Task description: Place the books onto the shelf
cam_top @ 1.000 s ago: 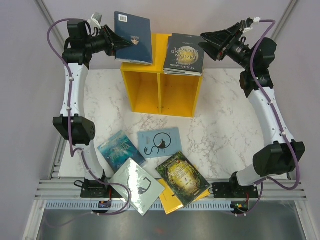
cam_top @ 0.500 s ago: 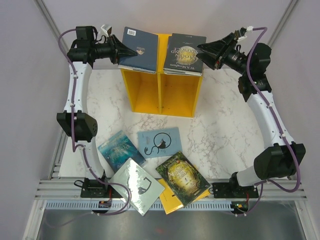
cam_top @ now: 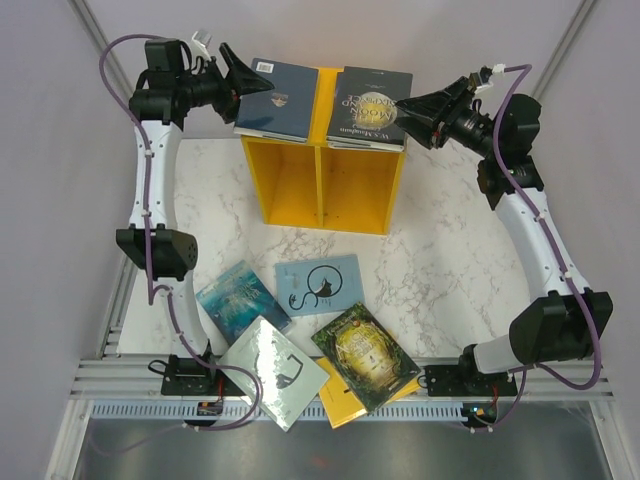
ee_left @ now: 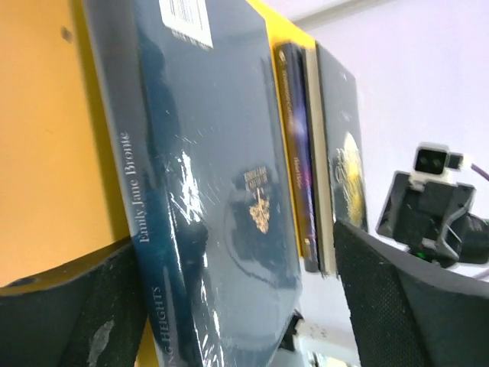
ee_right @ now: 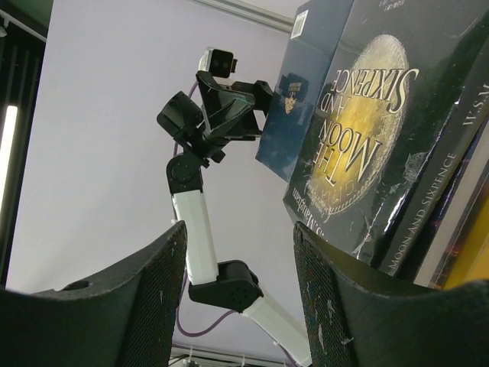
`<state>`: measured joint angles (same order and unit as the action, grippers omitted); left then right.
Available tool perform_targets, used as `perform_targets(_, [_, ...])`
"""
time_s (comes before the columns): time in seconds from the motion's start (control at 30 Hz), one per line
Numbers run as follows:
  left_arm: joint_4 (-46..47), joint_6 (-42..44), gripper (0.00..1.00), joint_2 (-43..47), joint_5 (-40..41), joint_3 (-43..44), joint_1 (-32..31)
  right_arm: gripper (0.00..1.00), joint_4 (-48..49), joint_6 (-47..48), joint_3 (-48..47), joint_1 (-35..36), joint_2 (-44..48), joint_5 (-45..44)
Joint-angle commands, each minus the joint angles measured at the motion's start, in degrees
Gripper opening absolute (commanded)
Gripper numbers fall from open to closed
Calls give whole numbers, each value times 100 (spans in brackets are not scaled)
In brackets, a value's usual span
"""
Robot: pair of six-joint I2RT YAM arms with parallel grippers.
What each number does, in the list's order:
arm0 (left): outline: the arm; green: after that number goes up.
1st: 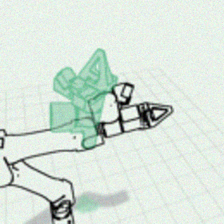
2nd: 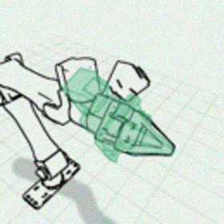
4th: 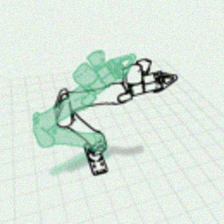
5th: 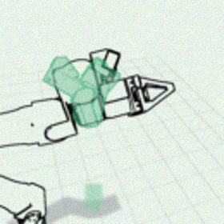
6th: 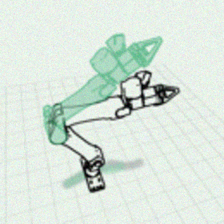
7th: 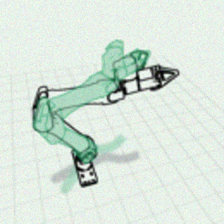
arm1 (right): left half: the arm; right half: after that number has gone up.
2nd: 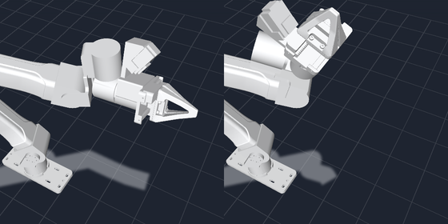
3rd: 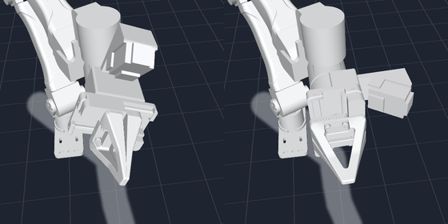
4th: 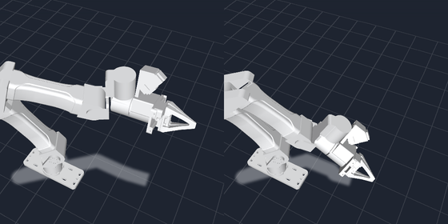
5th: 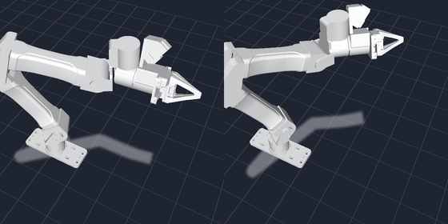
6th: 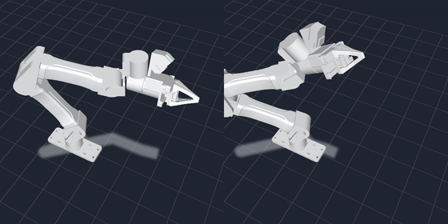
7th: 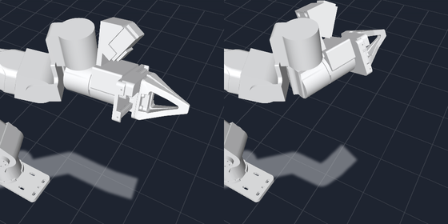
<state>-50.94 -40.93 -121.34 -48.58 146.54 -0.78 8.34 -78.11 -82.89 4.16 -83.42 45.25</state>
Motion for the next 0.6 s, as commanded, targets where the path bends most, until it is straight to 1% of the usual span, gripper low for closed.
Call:
perform_targets(0.0, [-478, 665, 96, -136, 1348, -38, 51, 62, 80, 138, 19, -30, 177, 62])
perform_targets(0.03, [-479, 743, 100, -57, 1464, -38, 43, 62, 80, 138, 19, -38, 177, 62])
perform_targets(0.07, [-487, 796, 100, -22, 1752, -20, 42, 62, 72, 146, 19, -38, 159, 71])
perform_targets(0.13, [-496, 972, 100, 162, 2079, -20, 42, 62, 63, 173, 1, -38, 150, 62])
perform_targets(0.17, [-505, 1042, 100, 241, 2437, -29, 42, 62, 54, 173, 1, -38, 133, 62])
perform_targets(0.23, [-522, 1218, 100, 382, 2808, -55, 34, 61, 45, 199, -16, -47, 115, 62])
perform_targets(0.27, [-531, 1262, 100, 522, 3167, -64, 25, 61, 36, 217, -16, -39, 106, 71])
perform_targets(0.3, [-540, 1289, 100, 593, 3353, -99, 25, 61, 36, 243, -34, -38, 106, 62])
perform_targets(0.33, [-549, 1306, 100, 768, 3651, -169, 25, 61, 36, 252, -60, -47, 89, 62])
perform_targets(0.47, [-549, 1324, 100, 1147, 4310, -371, 25, 61, 36, 445, -315, -47, 97, 89])
perform_targets(0.57, [-653, 1167, 100, 1665, 4715, -870, 34, 60, -95, 778, -587, -56, 167, 45])
